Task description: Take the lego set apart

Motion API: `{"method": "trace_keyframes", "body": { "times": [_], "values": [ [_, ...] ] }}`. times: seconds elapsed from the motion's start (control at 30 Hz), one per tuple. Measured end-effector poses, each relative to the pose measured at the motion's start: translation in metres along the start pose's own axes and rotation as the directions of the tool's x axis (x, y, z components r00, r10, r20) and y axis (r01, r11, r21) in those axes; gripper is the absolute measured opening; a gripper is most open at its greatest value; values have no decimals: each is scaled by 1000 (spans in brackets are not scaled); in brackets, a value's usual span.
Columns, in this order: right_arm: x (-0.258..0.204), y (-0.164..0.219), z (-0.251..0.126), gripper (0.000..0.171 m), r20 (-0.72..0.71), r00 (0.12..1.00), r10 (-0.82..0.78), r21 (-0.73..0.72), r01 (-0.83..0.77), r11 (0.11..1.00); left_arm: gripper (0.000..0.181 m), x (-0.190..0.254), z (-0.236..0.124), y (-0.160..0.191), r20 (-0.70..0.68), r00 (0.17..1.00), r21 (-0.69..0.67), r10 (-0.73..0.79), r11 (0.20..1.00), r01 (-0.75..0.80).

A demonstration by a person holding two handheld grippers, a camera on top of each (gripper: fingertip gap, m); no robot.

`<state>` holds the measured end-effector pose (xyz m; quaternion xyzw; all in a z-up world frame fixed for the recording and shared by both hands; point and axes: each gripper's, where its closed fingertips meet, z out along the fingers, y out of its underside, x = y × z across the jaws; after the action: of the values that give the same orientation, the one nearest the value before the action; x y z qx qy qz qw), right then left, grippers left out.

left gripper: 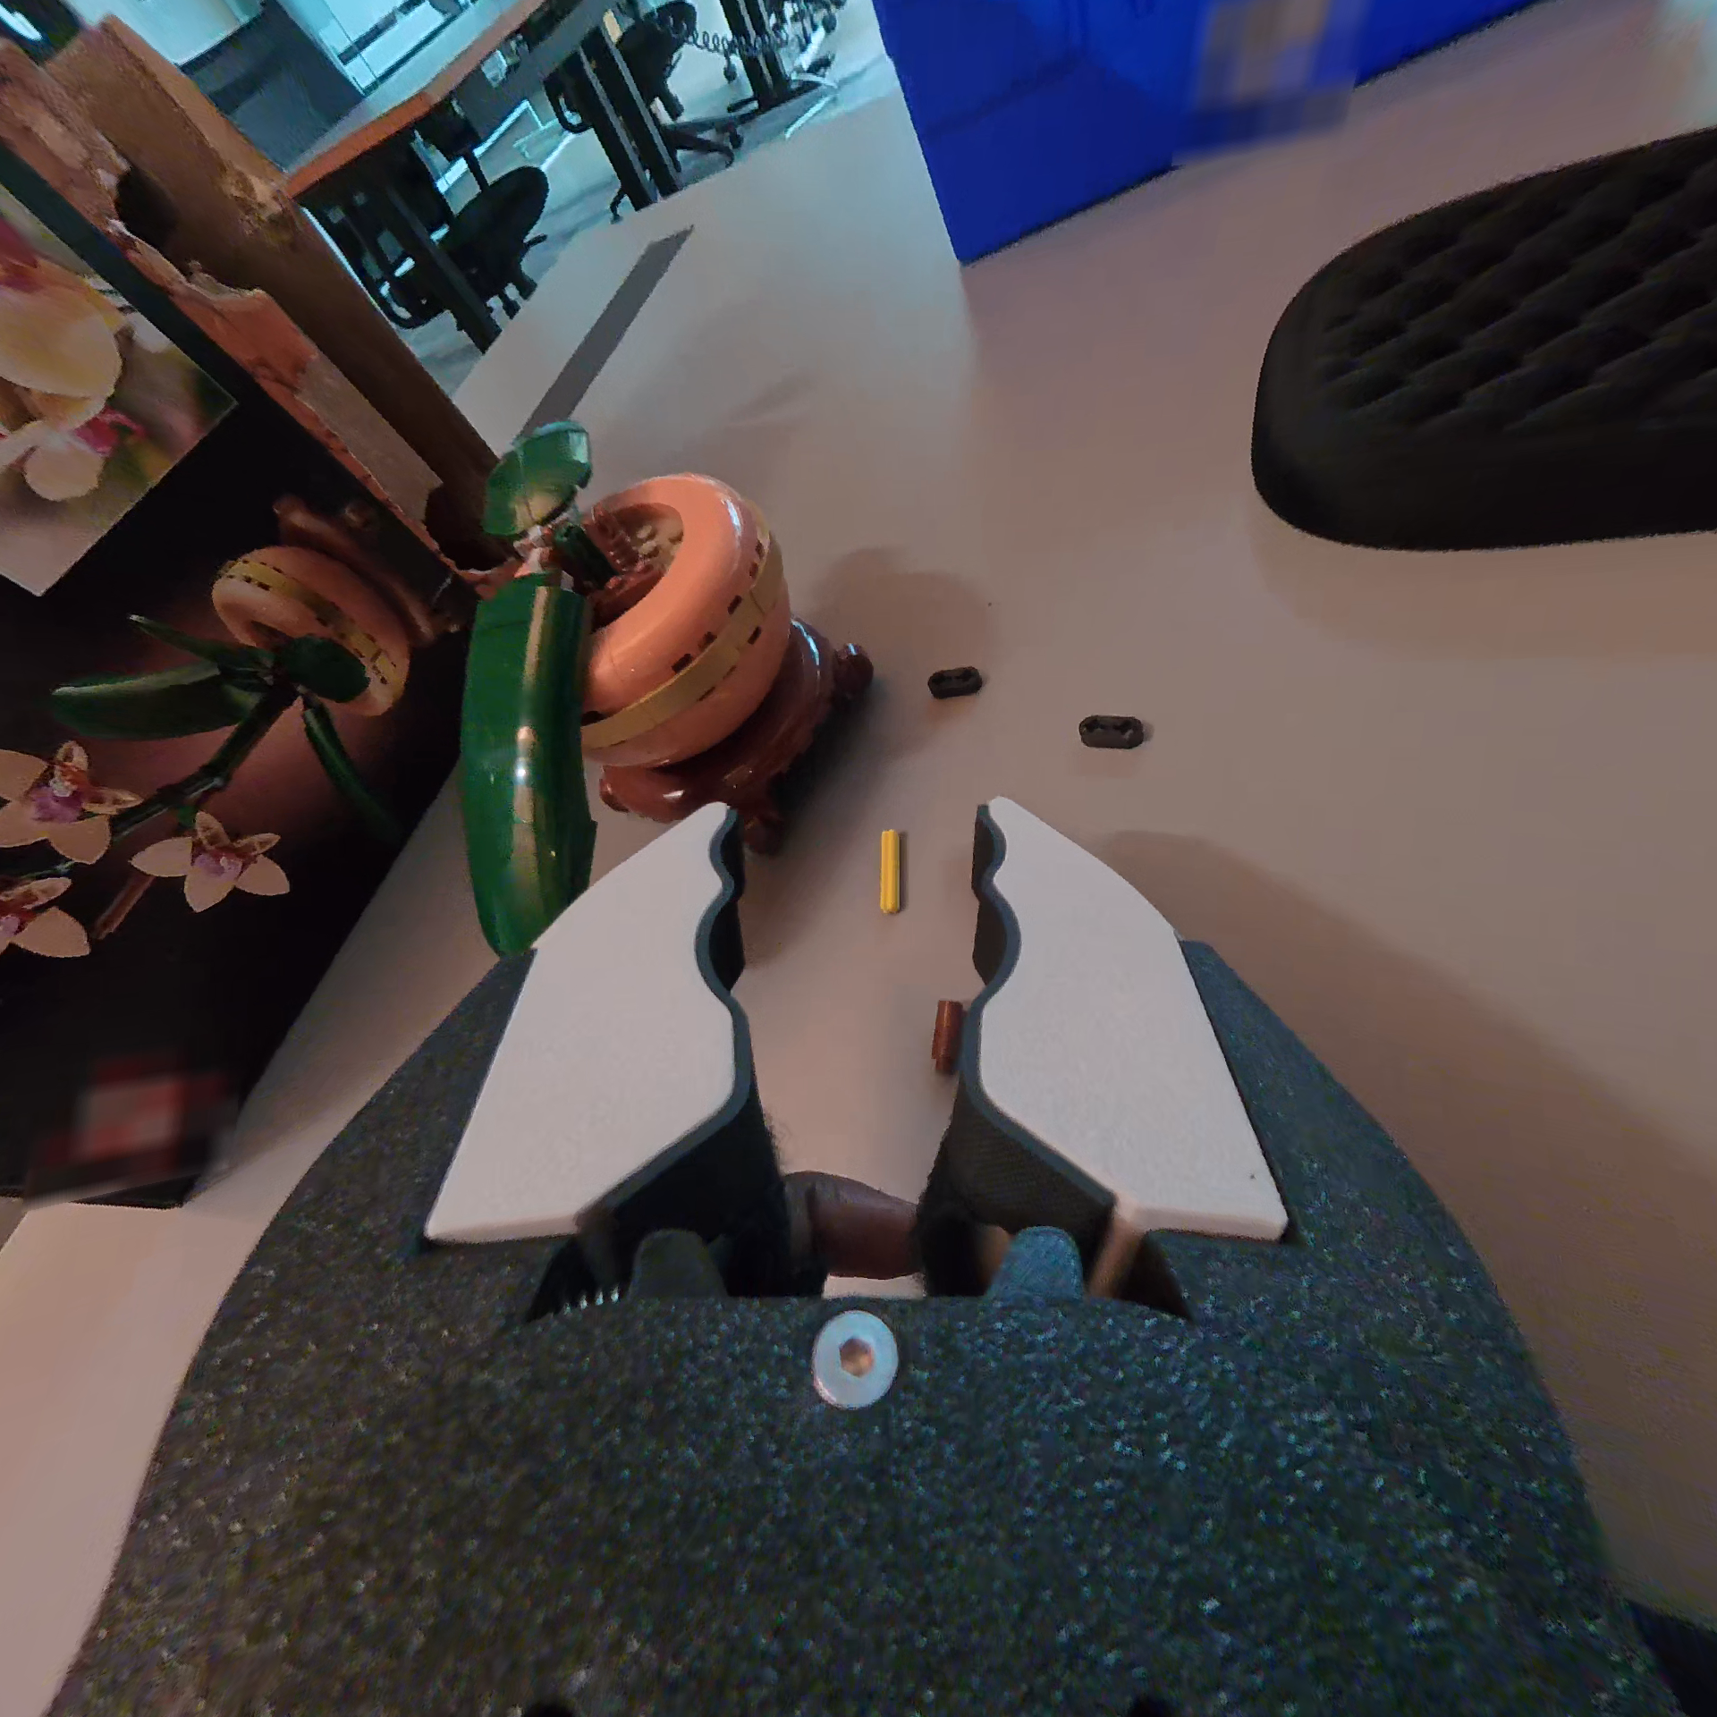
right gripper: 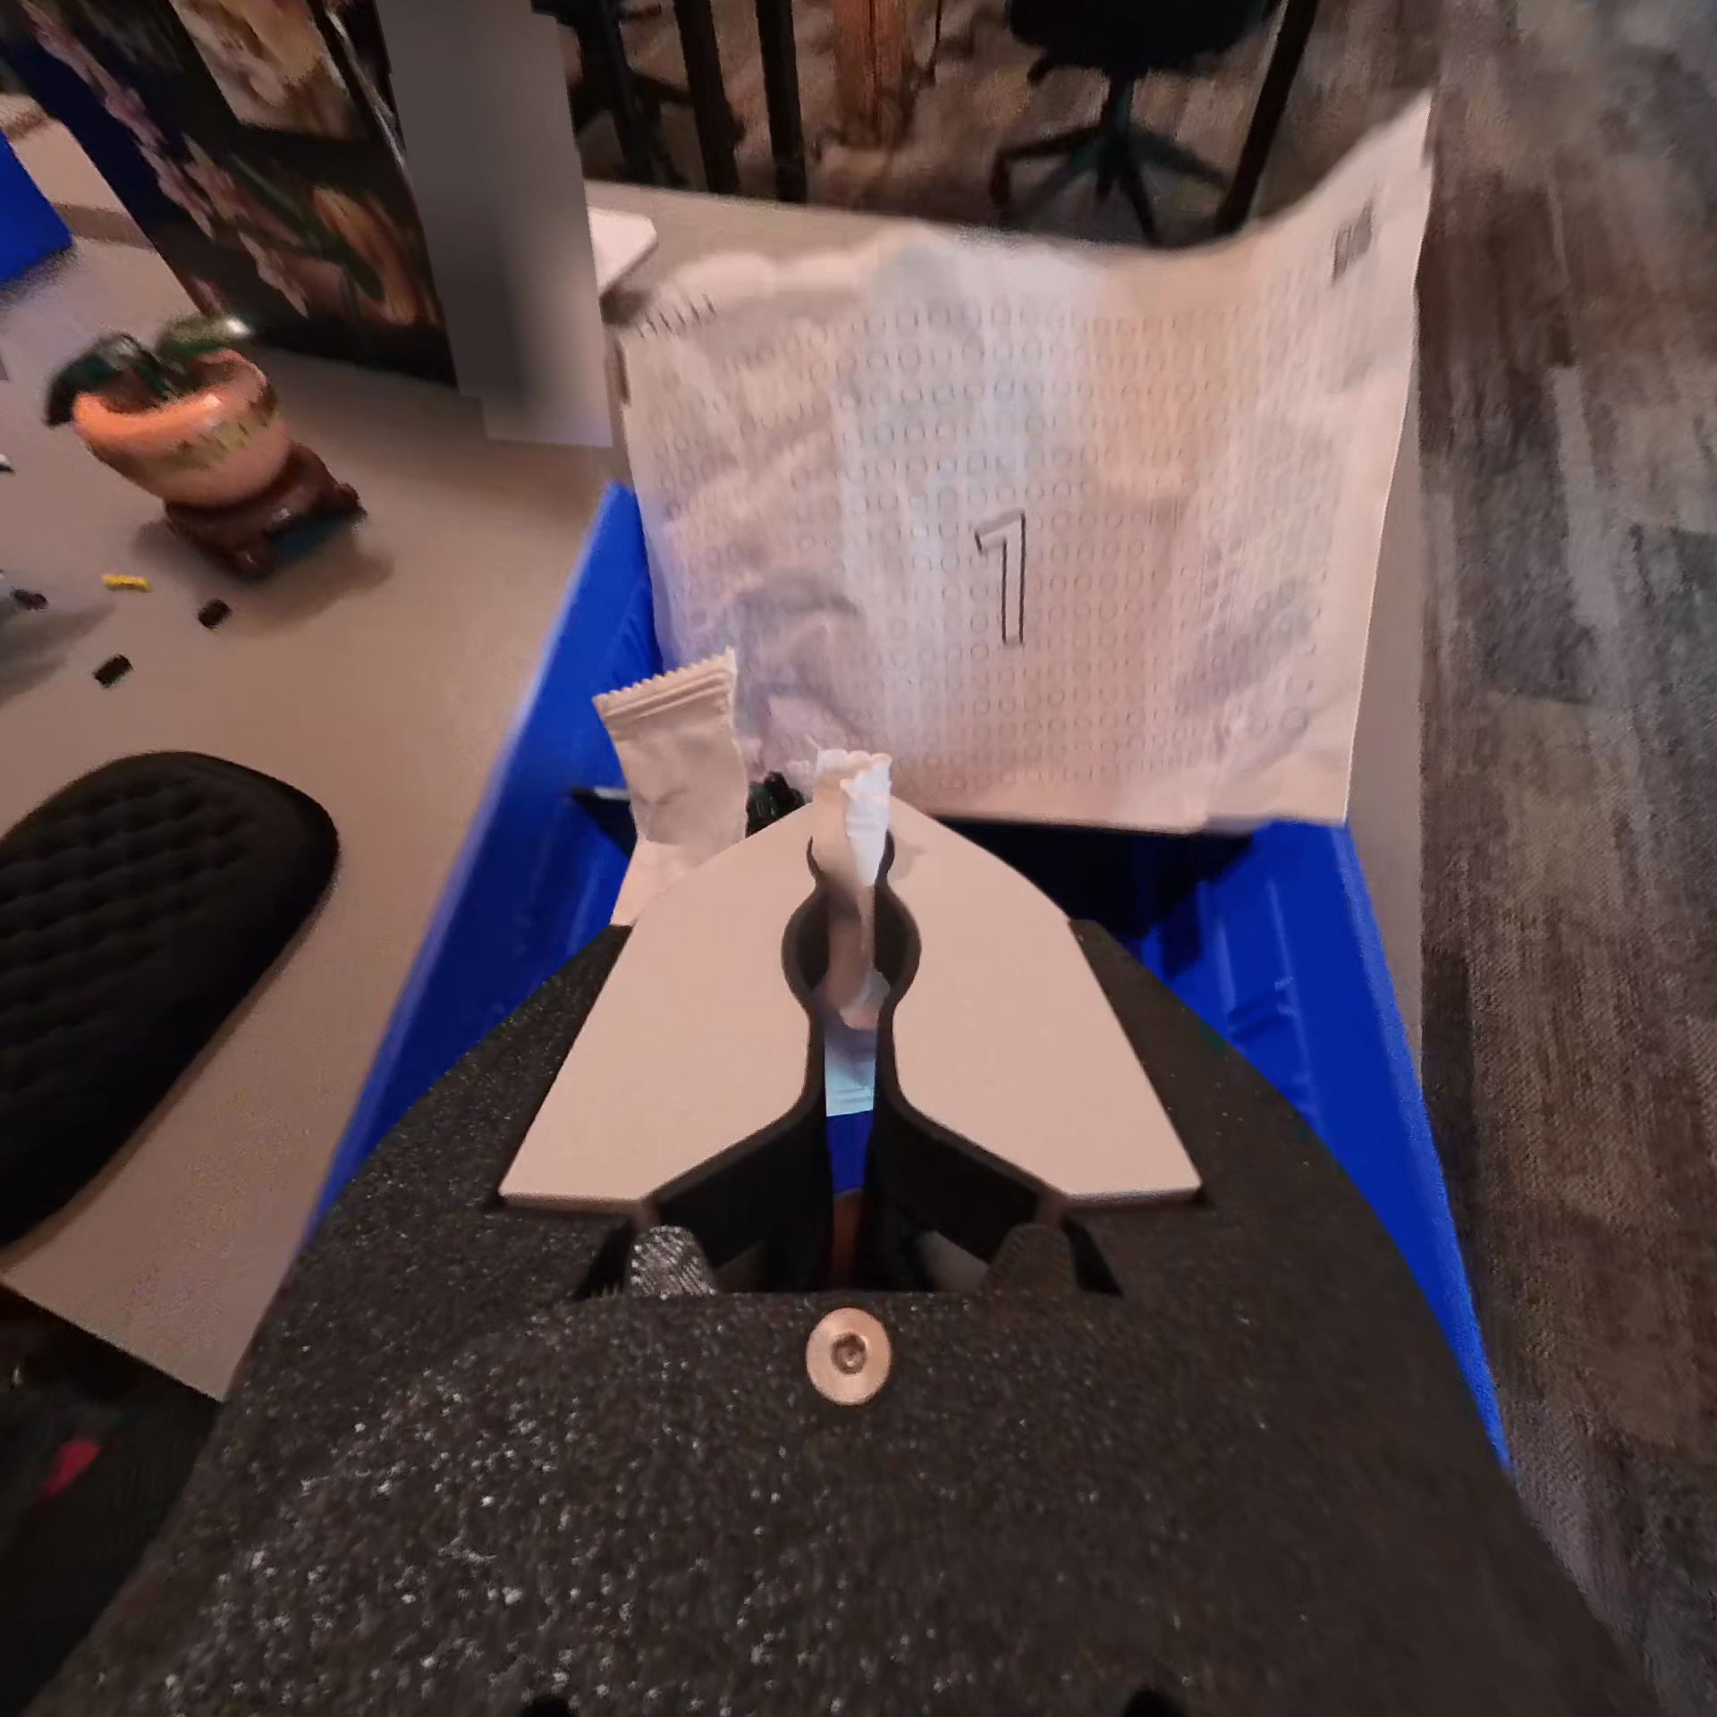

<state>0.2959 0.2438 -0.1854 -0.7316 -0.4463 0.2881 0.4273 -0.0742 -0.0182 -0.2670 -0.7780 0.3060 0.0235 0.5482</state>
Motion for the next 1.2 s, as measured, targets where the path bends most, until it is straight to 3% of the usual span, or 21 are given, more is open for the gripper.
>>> {"method": "trace_keyframes", "body": {
  "times": [0.2,0.37,0.67,0.93,1.2],
  "values": [
    [-25,-59,-7,3,-26,998,-59,181,62,981,47,0,-4,-6,-5,1000,34,-9,999,9],
    [-46,-91,-12,3,49,999,17,371,-34,928,48,1,-5,-15,-12,1000,71,-29,997,30],
    [-120,-105,32,3,88,994,-67,328,35,944,75,44,-2,-89,-185,940,228,-288,917,326],
    [-252,-115,95,3,252,956,-147,408,33,912,90,56,10,-127,-358,758,258,-544,723,641],
    [-349,-101,143,3,383,904,-192,422,14,907,85,50,-1,-114,-501,621,199,-603,618,761]
  ]
}}
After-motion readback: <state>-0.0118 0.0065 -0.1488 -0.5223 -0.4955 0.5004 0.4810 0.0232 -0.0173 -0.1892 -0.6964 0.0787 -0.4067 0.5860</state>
